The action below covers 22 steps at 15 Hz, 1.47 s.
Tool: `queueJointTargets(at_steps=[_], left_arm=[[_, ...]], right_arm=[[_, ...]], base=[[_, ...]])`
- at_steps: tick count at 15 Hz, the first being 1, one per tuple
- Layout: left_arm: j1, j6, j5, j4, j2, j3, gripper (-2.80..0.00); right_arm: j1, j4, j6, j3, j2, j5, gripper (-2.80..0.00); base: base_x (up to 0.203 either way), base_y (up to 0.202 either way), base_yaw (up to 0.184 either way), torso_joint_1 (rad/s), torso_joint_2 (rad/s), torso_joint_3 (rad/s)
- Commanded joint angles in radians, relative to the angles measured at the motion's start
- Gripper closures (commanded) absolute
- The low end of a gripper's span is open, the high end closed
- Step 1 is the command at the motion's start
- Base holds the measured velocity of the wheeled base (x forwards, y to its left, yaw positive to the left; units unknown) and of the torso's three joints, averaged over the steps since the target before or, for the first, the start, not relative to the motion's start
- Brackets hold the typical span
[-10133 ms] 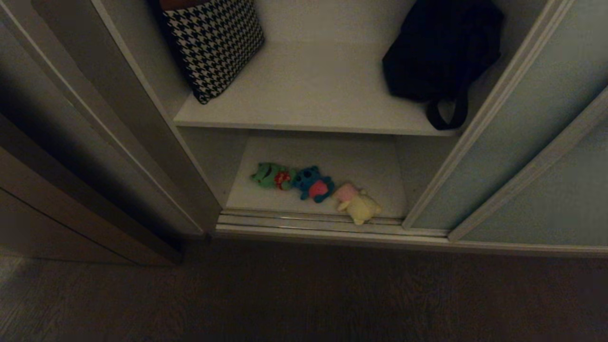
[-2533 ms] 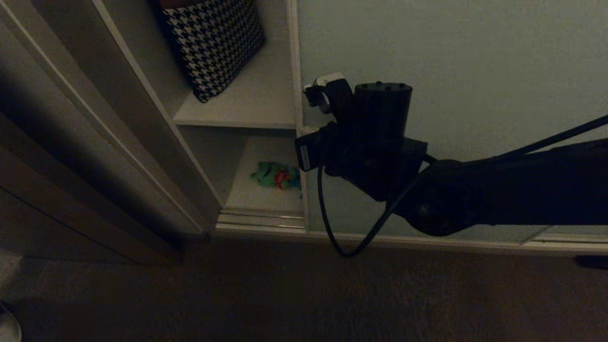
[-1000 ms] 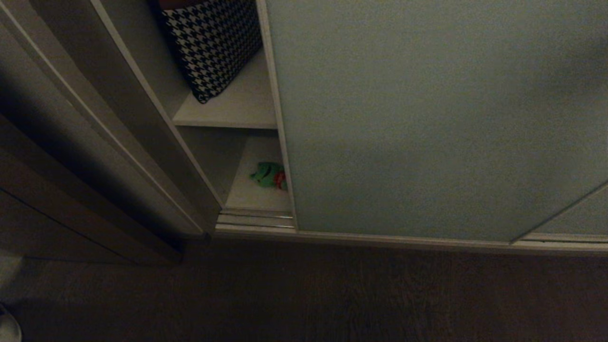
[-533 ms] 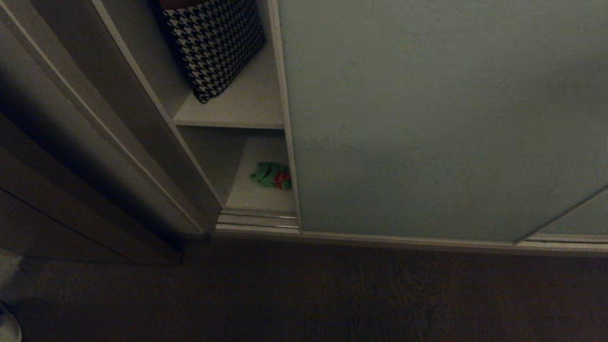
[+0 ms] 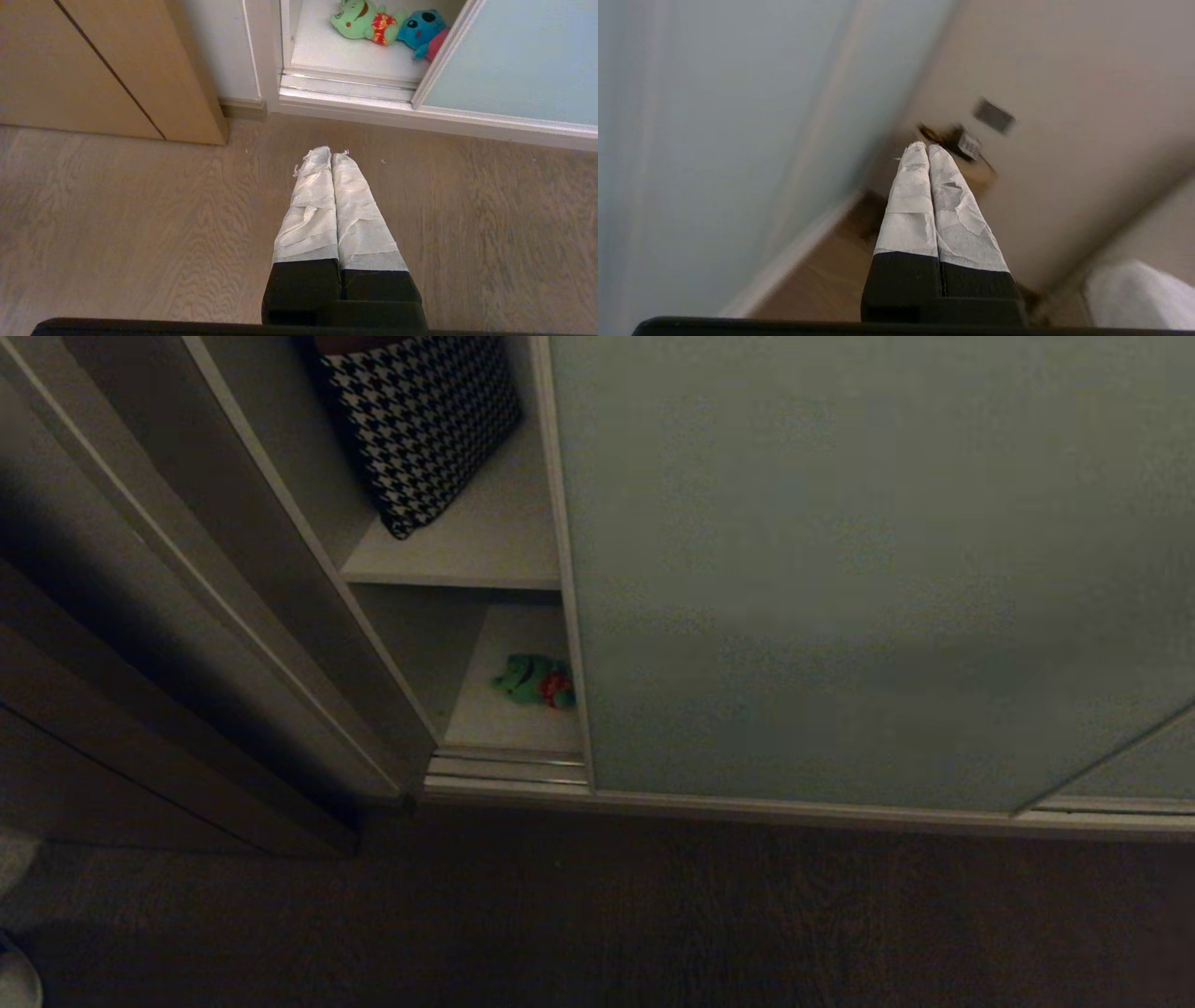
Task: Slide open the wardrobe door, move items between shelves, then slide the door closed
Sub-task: Close the door
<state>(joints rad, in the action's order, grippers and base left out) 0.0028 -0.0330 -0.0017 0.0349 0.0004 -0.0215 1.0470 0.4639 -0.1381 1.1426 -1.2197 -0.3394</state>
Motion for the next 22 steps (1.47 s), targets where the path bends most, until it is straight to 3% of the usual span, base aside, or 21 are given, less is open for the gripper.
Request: queueJointTargets(at_steps=[1, 4, 9, 13, 15, 22], left_arm=[[0.0, -0.001, 0.0, 0.0, 0.0, 0.0, 0.0], [0.0, -0.001, 0.0, 0.0, 0.0, 0.0, 0.0], [0.0, -0.001, 0.0, 0.0, 0.0, 0.0, 0.0], [0.0, -0.001, 0.0, 0.0, 0.0, 0.0, 0.0], [0.0, -0.001, 0.0, 0.0, 0.0, 0.0, 0.0], [0.0, -0.001, 0.0, 0.0, 0.0, 0.0, 0.0]], right_arm=[[0.076, 0.018, 0.019, 0.012, -0.133, 0.022, 0.0], [0.061, 0.063, 0.054, 0.033, -0.257, 0.096, 0.0], [0.002, 0.134, 0.276, 0.124, -0.437, 0.353, 0.0], [-0.004, 0.118, 0.431, 0.263, -0.549, 0.428, 0.0], [-0.005, 0.11, 0.492, 0.274, -0.574, 0.524, 0.0], [-0.002, 0.111, 0.724, 0.263, -0.606, 0.747, 0.0]], base=[[0.0, 0.0, 0.0, 0.0, 0.0, 0.0], [0.0, 0.0, 0.0, 0.0, 0.0, 0.0], [0.0, 0.0, 0.0, 0.0, 0.0, 0.0], [0.0, 0.0, 0.0, 0.0, 0.0, 0.0], [0.0, 0.0, 0.0, 0.0, 0.0, 0.0], [0.0, 0.0, 0.0, 0.0, 0.0, 0.0]])
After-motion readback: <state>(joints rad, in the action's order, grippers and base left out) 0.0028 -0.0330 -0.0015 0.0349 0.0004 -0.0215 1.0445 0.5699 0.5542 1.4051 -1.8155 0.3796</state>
